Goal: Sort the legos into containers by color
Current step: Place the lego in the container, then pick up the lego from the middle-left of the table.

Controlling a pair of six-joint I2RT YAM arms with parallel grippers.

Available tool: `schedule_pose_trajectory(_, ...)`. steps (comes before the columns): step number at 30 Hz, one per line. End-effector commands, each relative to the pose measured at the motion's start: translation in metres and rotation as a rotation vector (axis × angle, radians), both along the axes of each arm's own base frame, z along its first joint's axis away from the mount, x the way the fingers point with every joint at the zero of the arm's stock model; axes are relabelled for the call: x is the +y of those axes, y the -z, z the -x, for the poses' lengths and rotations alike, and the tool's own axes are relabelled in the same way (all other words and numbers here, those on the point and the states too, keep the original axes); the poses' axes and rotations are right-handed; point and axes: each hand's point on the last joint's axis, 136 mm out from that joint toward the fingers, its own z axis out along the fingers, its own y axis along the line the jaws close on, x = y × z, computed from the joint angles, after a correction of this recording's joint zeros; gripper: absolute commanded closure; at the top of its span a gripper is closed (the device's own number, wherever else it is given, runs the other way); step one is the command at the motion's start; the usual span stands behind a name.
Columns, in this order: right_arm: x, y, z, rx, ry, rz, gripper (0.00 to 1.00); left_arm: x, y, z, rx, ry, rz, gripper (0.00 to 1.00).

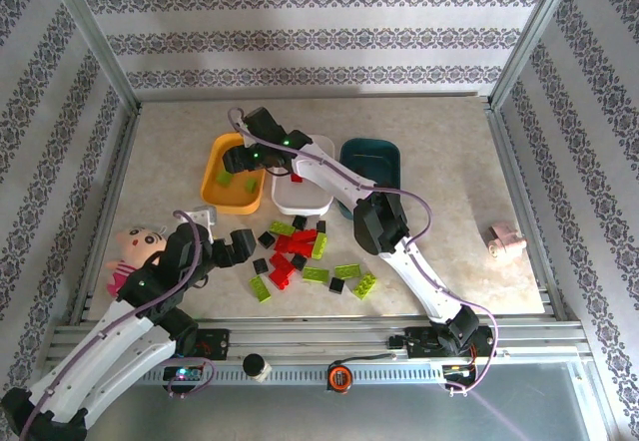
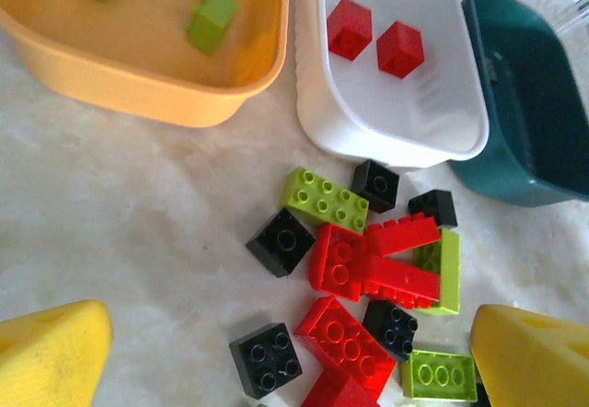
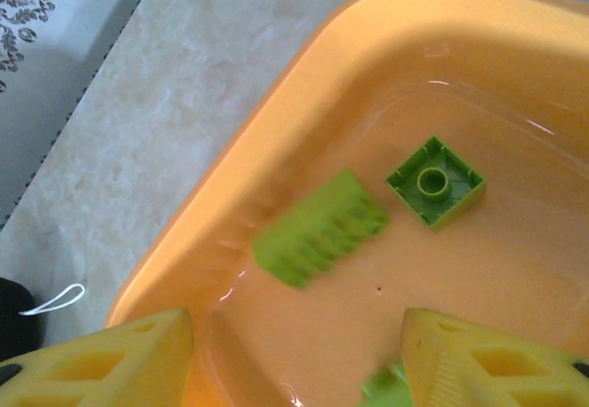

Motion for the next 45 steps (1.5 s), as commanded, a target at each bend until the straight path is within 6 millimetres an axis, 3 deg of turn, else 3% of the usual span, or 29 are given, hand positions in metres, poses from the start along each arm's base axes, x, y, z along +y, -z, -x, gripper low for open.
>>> schedule_pose_trajectory(1, -0.006, -0.035, -0.005, -0.031, 0.015, -0.039, 0.38, -0.006, 0.009, 0.0, 0.037, 0.022, 0.001, 0.0)
schedule_pose_trajectory(6, -0.025, -0.066, 0.015, -0.084, 0.009, -0.072, 0.38, -0.017, 0.024, -0.002, 0.088, 0.064, 0.004, 0.05)
schedule_pose_trajectory(10, -0.053, -0.074, 0.043, -0.099, 0.017, -0.102, 0.38, -0.032, 0.041, -0.004, 0.149, 0.12, 0.009, 0.12)
schedule_pose_trajectory(16, -0.105, -0.062, 0.084, -0.089, 0.049, -0.093, 0.38, -0.051, 0.073, -0.004, 0.284, 0.218, -0.075, 0.23)
schedule_pose_trajectory(21, -0.146, -0.046, 0.11, -0.085, 0.09, -0.073, 0.38, -0.047, 0.096, -0.001, 0.346, 0.2, -0.157, 0.33)
schedule_pose_trajectory(27, -0.183, -0.034, 0.137, -0.079, 0.121, -0.056, 0.38, -0.056, 0.104, -0.009, 0.341, 0.197, -0.124, 0.35)
schedule_pose_trajectory(36, -0.211, -0.045, 0.152, -0.112, 0.16, -0.075, 0.38, -0.049, 0.122, 0.0, 0.429, 0.192, -0.18, 0.43)
schedule_pose_trajectory(41, -0.218, -0.047, 0.154, -0.117, 0.171, -0.086, 0.38, -0.031, 0.119, 0.01, 0.428, 0.15, -0.217, 0.43)
schedule_pose_trajectory(45, -0.22, -0.048, 0.155, -0.12, 0.175, -0.095, 0.38, -0.032, 0.117, 0.007, 0.403, 0.146, -0.205, 0.45)
